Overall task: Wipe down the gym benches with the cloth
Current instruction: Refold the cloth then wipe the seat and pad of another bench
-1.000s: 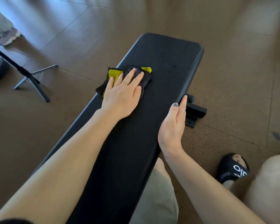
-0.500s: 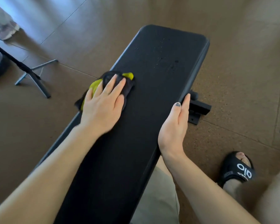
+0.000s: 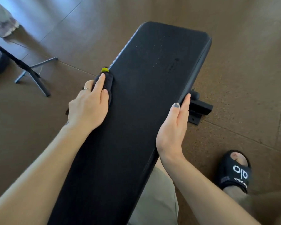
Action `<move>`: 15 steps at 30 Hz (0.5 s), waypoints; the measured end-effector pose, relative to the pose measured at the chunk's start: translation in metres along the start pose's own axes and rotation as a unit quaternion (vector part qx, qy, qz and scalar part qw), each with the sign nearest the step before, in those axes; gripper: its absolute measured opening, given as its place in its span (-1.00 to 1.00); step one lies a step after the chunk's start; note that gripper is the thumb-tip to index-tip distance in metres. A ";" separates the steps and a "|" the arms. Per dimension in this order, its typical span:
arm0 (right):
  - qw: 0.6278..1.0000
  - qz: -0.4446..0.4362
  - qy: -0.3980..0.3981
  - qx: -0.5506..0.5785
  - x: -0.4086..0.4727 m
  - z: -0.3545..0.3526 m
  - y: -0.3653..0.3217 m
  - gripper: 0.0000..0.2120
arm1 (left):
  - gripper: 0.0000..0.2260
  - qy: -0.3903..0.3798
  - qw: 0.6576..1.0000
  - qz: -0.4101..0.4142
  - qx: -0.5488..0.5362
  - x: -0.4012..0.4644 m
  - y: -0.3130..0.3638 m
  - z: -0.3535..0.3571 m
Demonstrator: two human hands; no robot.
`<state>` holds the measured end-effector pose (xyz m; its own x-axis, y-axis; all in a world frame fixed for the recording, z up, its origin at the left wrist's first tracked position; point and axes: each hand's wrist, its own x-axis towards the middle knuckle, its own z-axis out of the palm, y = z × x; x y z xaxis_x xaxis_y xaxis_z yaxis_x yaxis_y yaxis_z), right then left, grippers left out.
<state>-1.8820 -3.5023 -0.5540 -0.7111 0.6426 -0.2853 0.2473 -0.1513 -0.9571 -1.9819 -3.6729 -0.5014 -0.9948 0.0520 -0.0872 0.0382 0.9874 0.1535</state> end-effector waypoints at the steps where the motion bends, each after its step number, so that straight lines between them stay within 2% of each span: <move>1: 1.000 -0.003 -0.001 0.002 -0.001 -0.001 -0.001 -0.41 | -0.54 -0.004 1.000 -0.003 0.004 0.015 0.007 0.000; 5: 1.000 -0.007 -0.005 -0.007 -0.002 -0.002 -0.007 -0.48 | -0.59 -0.016 1.000 -0.012 -0.022 0.088 0.048 0.000; 8: 1.000 -0.009 -0.022 -0.015 -0.003 -0.003 -0.008 -0.47 | -0.54 -0.035 0.999 -0.016 -0.017 0.098 0.077 0.006; 12: 0.999 -0.010 -0.029 0.017 0.005 -0.016 -0.008 -0.50 | -0.45 -0.021 0.988 0.138 0.070 0.014 0.079 0.018; 15: 0.999 0.005 -0.008 0.047 0.024 -0.035 -0.013 -0.68 | -0.40 -0.047 0.973 0.219 0.064 -0.059 0.080 0.023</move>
<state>-1.8795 -3.4589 -0.5464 -0.7188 0.6292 -0.2958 0.1928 -0.2283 -0.9543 -1.9179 -3.5935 -0.5067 -0.8679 0.4792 -0.1309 0.4735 0.8777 0.0735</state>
